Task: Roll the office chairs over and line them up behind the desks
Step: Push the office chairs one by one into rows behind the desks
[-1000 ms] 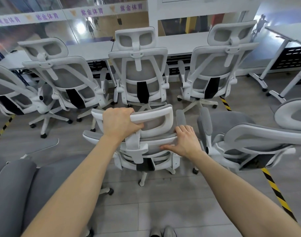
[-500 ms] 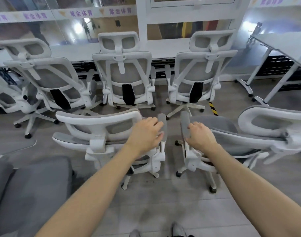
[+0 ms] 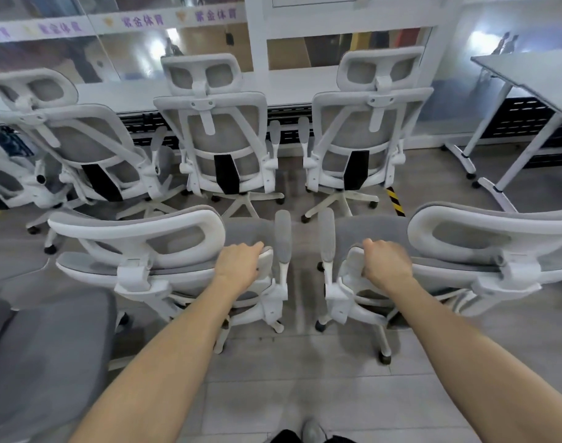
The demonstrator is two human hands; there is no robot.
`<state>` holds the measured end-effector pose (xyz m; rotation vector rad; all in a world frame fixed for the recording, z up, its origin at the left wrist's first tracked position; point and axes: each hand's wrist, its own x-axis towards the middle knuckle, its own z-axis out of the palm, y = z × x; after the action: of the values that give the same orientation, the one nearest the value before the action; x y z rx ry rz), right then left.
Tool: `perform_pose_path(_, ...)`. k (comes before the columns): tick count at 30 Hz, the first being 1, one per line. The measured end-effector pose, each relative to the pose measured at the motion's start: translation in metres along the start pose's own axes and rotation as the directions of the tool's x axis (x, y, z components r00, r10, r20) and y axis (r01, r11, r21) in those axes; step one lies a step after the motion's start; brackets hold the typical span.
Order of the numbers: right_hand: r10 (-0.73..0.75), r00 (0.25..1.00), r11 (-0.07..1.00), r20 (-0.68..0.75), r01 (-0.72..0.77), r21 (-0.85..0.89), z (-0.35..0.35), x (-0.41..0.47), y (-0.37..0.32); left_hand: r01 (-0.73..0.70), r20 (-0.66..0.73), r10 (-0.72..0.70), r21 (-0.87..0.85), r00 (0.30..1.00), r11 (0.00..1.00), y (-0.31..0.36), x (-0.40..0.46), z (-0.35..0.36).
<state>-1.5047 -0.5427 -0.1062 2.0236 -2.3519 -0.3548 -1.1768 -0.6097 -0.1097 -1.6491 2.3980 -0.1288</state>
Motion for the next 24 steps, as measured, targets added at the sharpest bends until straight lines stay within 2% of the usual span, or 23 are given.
perform_pose_path(10, 0.008, 0.999, 1.0, -0.034, -0.008, 0.012, 0.011, -0.004, 0.009, 0.035, -0.046, -0.034, 0.02, 0.998, 0.999, 0.011, -0.004, 0.003)
perform_pose_path(24, 0.012, 0.999, 1.0, -0.033, -0.011, 0.011, 0.016, -0.006, 0.013, 0.057, -0.035, -0.056, 0.015, 0.998, 0.998, 0.01, -0.004, 0.004)
